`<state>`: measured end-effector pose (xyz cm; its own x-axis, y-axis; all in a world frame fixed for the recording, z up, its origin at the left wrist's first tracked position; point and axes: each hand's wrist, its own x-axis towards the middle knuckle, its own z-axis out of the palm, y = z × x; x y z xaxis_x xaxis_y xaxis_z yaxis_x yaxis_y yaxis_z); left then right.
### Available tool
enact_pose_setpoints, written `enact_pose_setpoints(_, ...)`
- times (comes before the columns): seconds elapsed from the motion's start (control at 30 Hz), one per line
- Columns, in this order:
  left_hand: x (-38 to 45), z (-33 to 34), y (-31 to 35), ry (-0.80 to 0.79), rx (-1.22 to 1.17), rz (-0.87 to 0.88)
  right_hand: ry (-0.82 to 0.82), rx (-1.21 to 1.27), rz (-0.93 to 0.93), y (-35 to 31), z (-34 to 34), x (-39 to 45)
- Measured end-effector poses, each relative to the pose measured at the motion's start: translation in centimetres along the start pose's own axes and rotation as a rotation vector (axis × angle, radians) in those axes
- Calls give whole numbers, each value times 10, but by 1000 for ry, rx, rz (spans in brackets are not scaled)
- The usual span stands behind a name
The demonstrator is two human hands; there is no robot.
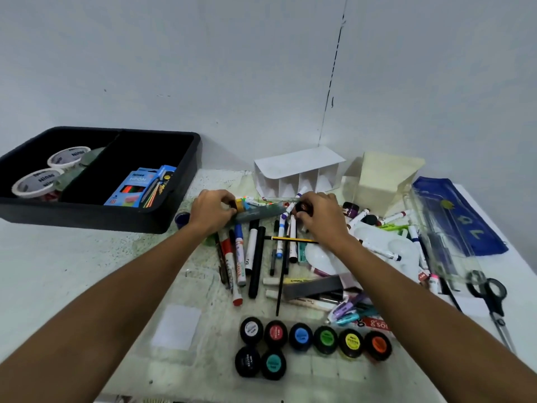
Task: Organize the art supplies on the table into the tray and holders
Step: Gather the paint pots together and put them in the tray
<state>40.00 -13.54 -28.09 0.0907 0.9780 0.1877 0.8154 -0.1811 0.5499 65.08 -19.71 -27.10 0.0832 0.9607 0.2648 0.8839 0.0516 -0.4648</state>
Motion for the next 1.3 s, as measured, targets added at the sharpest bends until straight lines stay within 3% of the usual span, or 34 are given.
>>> enact_pose_setpoints(0.23, -22, -22, 25, 34, -156, 212, -7, 283, -103, -17, -27, -21)
enact_pose_setpoints(0.33, -47, -38, 44, -69, -213, 331, -94, 365, -193, -26, -44, -43)
enact_pose_setpoints(0.53, -108, -55, 68, -353, -293, 434, -320, 282, -362, -32, -78, -97)
enact_pose_setpoints(0.7, -151, -63, 85, -532, -265, 587, -519, 289, -402, -27, -102, -140)
enact_pose_setpoints(0.83, -173, -58, 95, -626, -267, 606, -584, 255, -409, -16, -104, -164)
enact_pose_setpoints(1.3, -209, -31, 110, -621, -29, 758, -675, 97, -528, -3, -102, -192)
